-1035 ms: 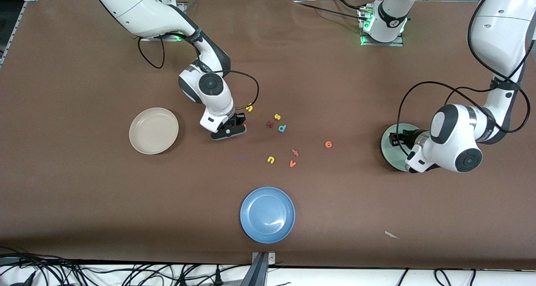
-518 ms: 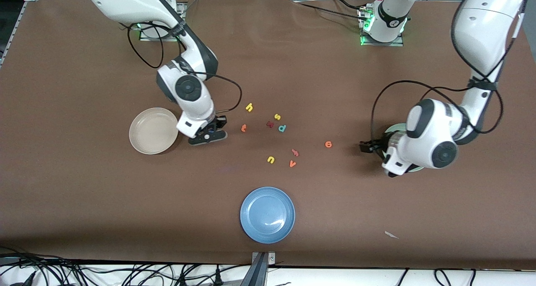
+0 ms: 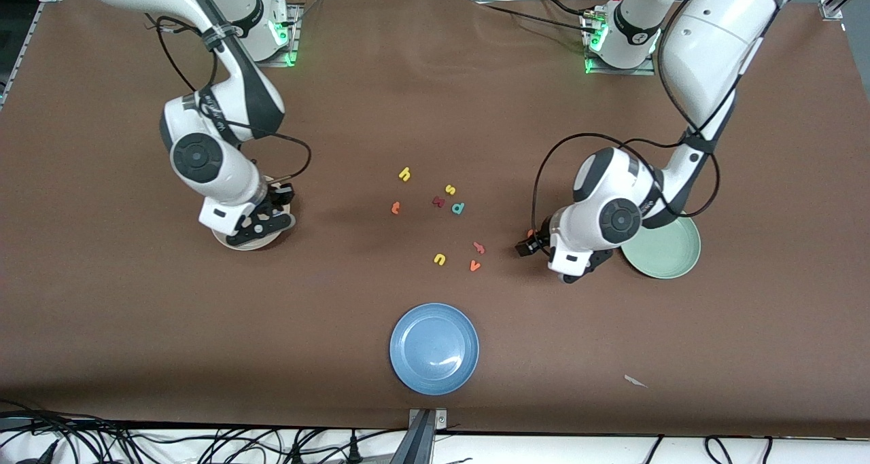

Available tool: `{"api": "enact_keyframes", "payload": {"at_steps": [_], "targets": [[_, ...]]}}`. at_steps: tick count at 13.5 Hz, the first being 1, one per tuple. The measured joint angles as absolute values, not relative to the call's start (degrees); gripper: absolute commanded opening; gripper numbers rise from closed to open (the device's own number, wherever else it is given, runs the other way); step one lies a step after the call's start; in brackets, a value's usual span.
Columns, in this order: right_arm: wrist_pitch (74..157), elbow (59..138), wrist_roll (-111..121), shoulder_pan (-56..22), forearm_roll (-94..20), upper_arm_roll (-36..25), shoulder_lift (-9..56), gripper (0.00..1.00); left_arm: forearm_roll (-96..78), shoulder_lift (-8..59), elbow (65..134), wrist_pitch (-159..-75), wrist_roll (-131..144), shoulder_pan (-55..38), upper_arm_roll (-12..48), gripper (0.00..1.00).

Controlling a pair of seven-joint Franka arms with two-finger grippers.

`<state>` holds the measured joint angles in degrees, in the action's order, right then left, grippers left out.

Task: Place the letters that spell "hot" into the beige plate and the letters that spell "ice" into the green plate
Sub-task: 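Drop the blue o on the cream plate while the left gripper reaches letters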

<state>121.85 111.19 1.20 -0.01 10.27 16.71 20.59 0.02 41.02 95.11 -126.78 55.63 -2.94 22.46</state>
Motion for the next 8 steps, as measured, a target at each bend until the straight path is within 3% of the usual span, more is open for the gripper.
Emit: {"api": "enact_keyframes", "payload": {"at_steps": [1,2,3,4,5,8], "targets": [[121.95,111.98,2.98,0.63,10.27,15.87,20.47,0.37,0.26,41.56,95.88,-128.57,55.72,-3.05,22.29,0.92],[122.06,112.54,3.81,0.87,10.27,15.11,20.46,0.42,0.71,41.86,97.15,-130.77,55.72,-3.04,22.06,0.92],[122.14,112.90,4.25,0.91,10.27,14.59,20.46,0.69,1.17,41.98,98.72,-132.99,55.72,-3.01,21.81,0.92],[122.20,113.11,4.41,0.91,10.27,14.43,20.45,0.82,1.27,41.99,100.09,-134.55,55.72,-2.98,21.68,0.91],[122.22,113.18,4.41,0.90,10.27,14.43,20.44,0.87,1.27,41.99,100.91,-135.29,55.72,-2.99,21.67,0.88],[122.29,113.18,4.31,0.89,10.17,14.43,20.30,0.87,1.28,41.97,101.37,-135.49,55.97,-3.00,21.67,0.77]]}}
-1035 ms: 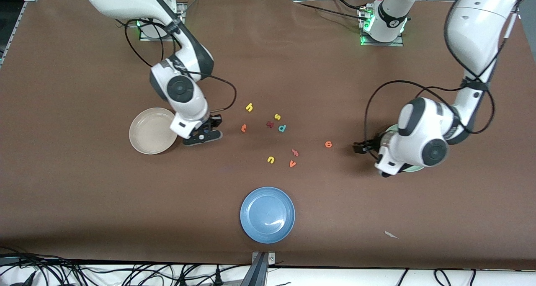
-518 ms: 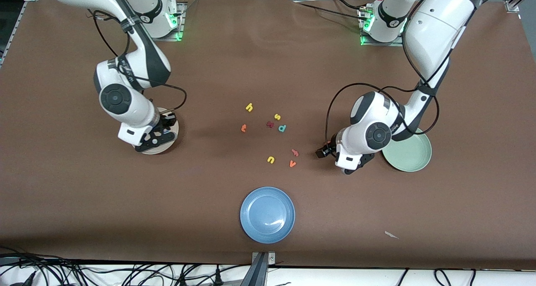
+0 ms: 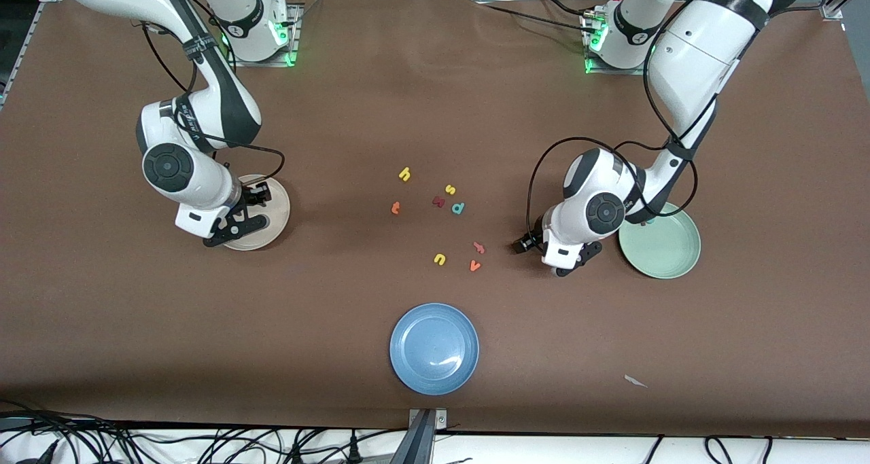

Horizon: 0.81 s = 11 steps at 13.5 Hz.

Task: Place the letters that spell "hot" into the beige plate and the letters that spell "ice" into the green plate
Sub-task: 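Drop the blue o on the cream plate while the left gripper reaches letters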

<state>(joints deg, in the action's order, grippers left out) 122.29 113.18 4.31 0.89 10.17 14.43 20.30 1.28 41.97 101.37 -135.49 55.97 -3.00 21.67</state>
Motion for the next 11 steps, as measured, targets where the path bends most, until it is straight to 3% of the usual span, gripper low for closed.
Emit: {"api": "enact_keyframes", "payload": {"at_steps": [2,6,11], "targets": [[122.38,113.18,3.34,0.85,9.04,14.48,20.29,0.87,1.29,41.88,101.47,-135.49,56.62,-2.99,21.67,0.64],[125.17,113.19,-5.42,-0.91,7.78,17.13,20.76,0.87,1.33,41.64,101.48,-135.43,57.97,-3.01,21.67,0.52],[131.09,111.34,-23.17,-9.90,7.64,18.55,24.46,0.87,7.31,41.51,101.51,-135.38,64.17,-3.77,22.16,0.50]]}}
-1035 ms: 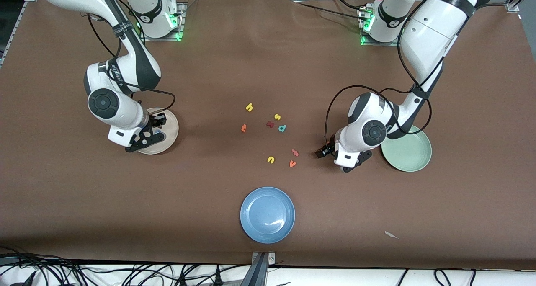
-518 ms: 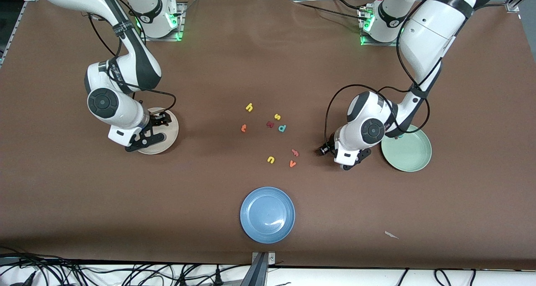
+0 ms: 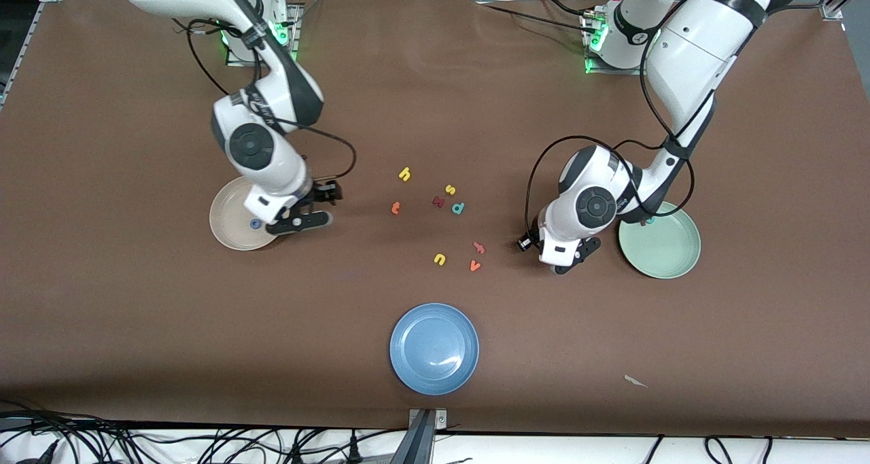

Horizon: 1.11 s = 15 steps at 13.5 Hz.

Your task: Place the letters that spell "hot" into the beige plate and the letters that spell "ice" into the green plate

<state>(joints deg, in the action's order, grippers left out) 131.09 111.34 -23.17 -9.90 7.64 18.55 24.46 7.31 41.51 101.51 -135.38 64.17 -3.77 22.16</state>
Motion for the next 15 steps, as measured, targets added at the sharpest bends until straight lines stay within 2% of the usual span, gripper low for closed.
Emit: {"api": "enact_keyframes", "payload": {"at_steps": [4,7,10,13,15], "targets": [[136.36,110.40,-34.23,-14.29,7.66,19.53,28.06,0.87,7.84,41.44,101.50,-135.41,64.90,-3.92,22.16,0.43],[136.72,107.42,-40.36,-17.11,7.86,19.56,30.12,0.87,7.84,41.40,101.51,-135.41,64.93,-3.92,22.16,0.22],[136.71,103.81,-47.84,-19.90,11.40,19.56,33.36,0.86,7.84,41.26,101.51,-135.39,64.96,-3.93,22.16,0.17],[136.72,102.22,-52.27,-21.35,15.08,19.53,36.51,0.81,7.84,41.23,101.49,-135.22,65.01,-3.89,22.14,0.03],[136.72,101.87,-53.59,-21.45,16.99,19.50,37.69,0.76,7.84,40.87,101.13,-133.38,65.00,-3.65,21.89,0.00]]}}
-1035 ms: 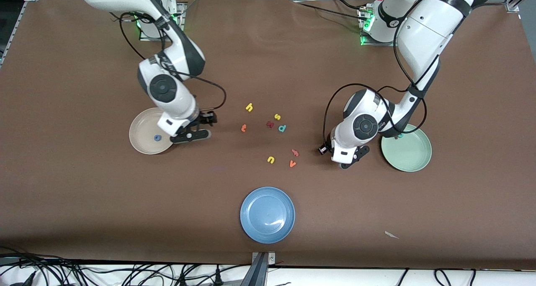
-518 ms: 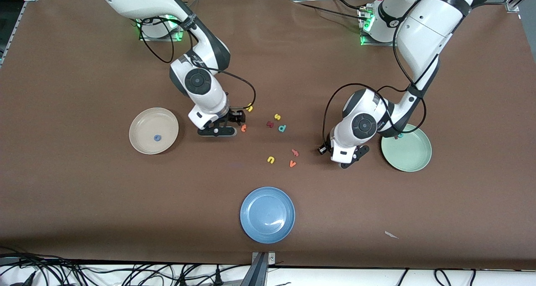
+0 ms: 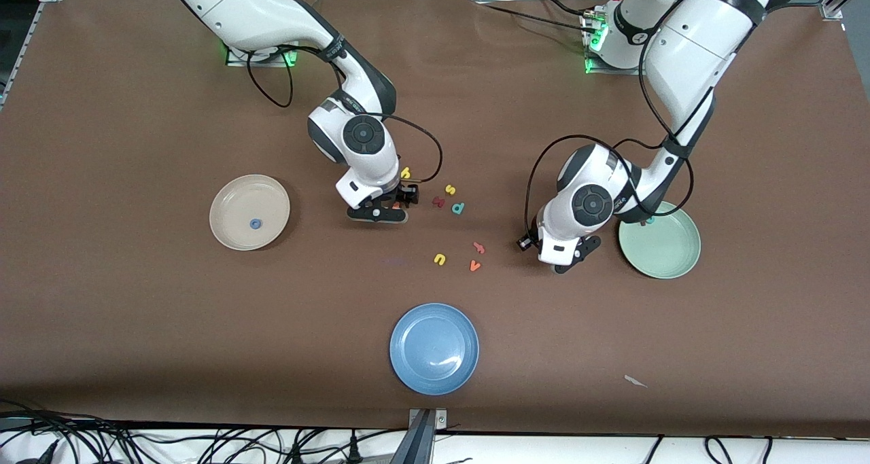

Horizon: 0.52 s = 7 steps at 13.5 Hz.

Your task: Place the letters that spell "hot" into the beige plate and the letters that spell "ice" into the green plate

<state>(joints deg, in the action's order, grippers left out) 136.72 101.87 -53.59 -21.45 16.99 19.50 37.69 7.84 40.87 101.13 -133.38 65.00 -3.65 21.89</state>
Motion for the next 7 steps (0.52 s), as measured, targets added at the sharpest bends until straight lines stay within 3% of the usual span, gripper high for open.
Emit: {"api": "enact_keyframes", "payload": {"at_steps": [7], "targets": [[137.94,101.76,-55.13,-22.26,18.24,19.48,39.11,0.65,7.84,31.59,99.03,-117.71,50.73,4.93,21.81,0.01]]}}
